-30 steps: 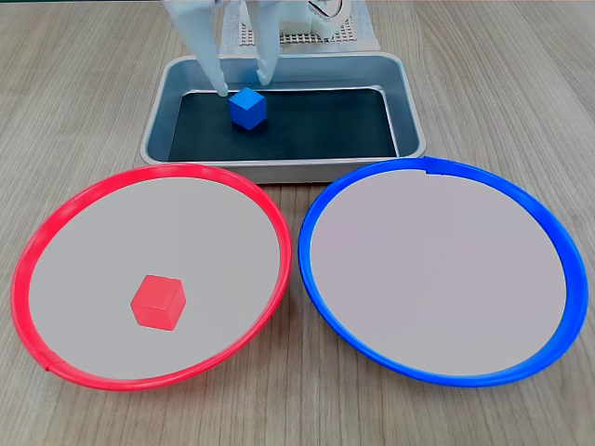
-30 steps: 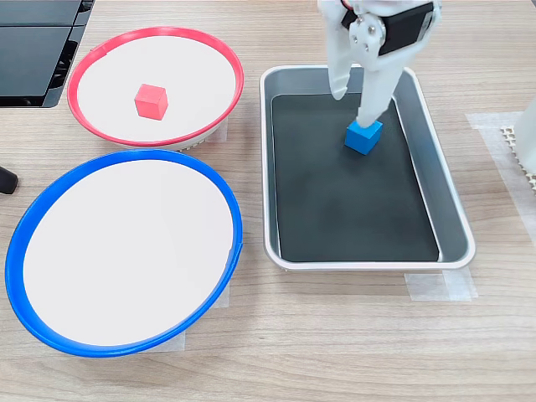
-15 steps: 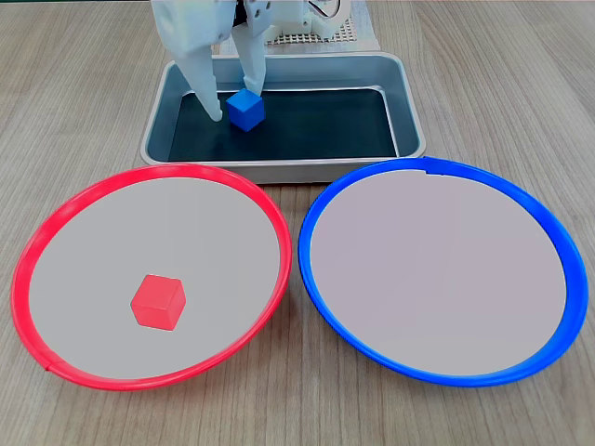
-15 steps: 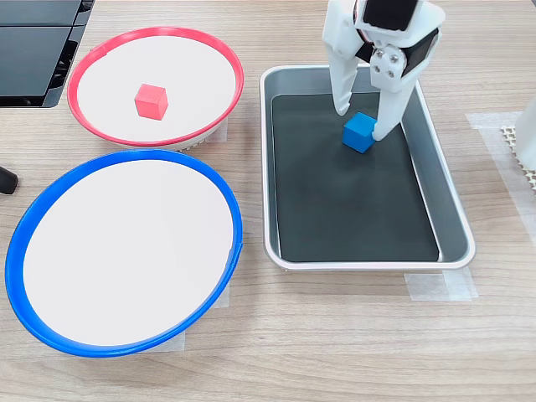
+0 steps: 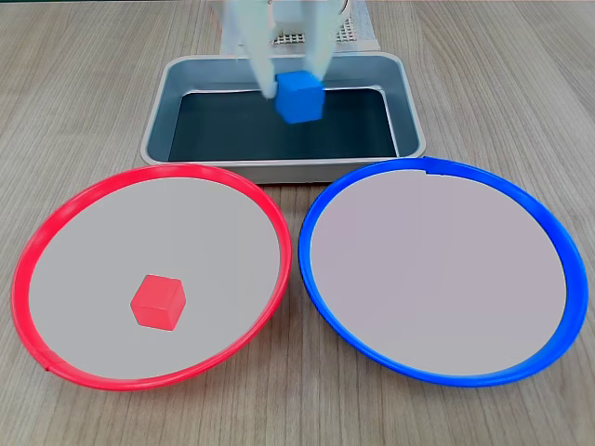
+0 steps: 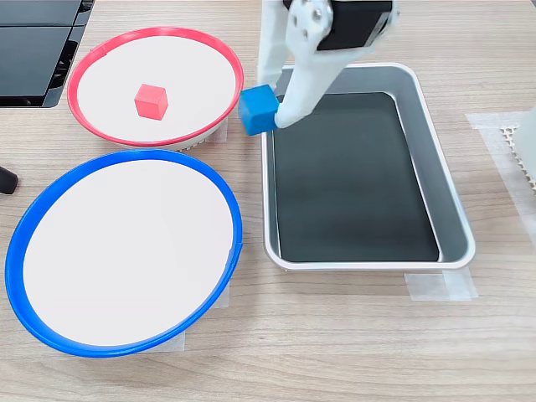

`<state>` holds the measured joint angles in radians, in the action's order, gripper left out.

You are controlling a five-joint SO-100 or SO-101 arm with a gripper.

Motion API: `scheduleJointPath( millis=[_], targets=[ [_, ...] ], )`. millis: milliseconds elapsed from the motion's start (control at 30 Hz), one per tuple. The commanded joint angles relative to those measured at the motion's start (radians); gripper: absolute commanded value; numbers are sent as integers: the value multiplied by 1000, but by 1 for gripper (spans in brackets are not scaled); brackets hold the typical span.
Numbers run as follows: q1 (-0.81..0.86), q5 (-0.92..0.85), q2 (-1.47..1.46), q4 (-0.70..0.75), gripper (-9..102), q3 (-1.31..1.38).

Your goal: Move two blocks tray to matching dishes

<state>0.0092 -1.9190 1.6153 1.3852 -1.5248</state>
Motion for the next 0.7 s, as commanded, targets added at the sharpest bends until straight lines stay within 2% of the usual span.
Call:
scheduleJointPath(
  millis=[0, 67, 133, 300, 400, 500, 567, 633, 667],
  targets=[
    [-124, 367, -101, -17, 0, 206],
    [-164, 517, -193, -86, 0, 262],
    [-183, 581, -285, -135, 0, 295],
    [-193, 617, -459, -244, 4, 314],
    [-187, 611, -506, -295, 27, 321],
    [-181, 618, -495, -328, 35, 313],
    [-178, 707, -413, -380, 25, 264],
    [-169, 951, -255, -531, 1, 149],
    [-160, 1065, -179, -626, 0, 80]
  ],
)
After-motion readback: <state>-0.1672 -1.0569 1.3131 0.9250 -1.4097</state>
